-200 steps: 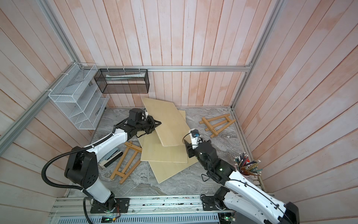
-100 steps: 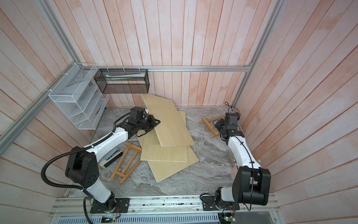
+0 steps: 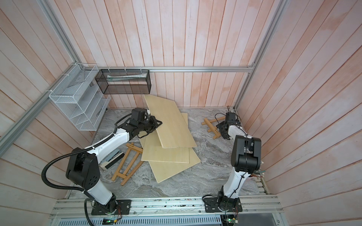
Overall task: Assemble the easel
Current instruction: Pick up the easel from the corner of the board.
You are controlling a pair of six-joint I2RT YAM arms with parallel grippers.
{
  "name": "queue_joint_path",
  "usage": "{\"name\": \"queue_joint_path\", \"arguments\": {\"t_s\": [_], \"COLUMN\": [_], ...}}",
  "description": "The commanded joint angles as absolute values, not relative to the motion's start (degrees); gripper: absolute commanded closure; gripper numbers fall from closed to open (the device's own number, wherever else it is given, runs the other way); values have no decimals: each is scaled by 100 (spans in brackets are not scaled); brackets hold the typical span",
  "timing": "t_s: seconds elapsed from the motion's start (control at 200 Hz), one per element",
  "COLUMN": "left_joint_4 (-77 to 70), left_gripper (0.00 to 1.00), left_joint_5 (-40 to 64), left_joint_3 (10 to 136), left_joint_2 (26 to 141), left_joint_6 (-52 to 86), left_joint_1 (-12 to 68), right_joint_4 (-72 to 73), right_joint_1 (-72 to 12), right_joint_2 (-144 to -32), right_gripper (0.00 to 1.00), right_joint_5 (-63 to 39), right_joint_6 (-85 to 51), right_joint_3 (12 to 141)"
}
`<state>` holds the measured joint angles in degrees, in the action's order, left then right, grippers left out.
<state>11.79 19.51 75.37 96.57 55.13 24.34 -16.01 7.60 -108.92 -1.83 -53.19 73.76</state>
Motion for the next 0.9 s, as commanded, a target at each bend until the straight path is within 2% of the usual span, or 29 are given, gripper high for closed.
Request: {"name": "queue_joint_path", "arguments": {"t_s": [0.0, 0.245, 0.32, 0.455, 0.545, 0.745, 0.895], "left_joint_4": [209, 105, 106, 99, 144, 357, 506], "left_gripper": [100, 100, 100, 100, 100, 100, 100], "left_joint_5": [1695, 1521, 1481, 1398, 1356, 1349, 1288], "left_joint_3": [7564, 7406, 7409, 7435, 7519, 7814, 7892], "left_joint_2": [9171, 9064, 9078, 9114, 9153, 9233, 9188], "left_joint_6": [4324, 4478, 4504, 4557, 4570, 4527, 4465], "left_joint_1": [2422, 2408, 2406, 2406, 2408, 2408, 2411], "right_joint_4": [-1977, -2590, -2867, -2850, -2568, -1877, -1970], "right_joint_1": [756, 596, 480, 361, 343, 231, 234], "right_joint_2": [-11276, -11990, -12189, -12301, -12118, -11019, -10297], "right_gripper": [32, 35, 47, 82, 100, 100, 100], "right_joint_5": [-88, 362, 552, 652, 583, 469, -342], "right_joint_6": [-5537, -5534, -5329, -5096, -4944, -4274, -3639], "right_joint_3": [7727, 8385, 8631, 8684, 8429, 7788, 7697]}}
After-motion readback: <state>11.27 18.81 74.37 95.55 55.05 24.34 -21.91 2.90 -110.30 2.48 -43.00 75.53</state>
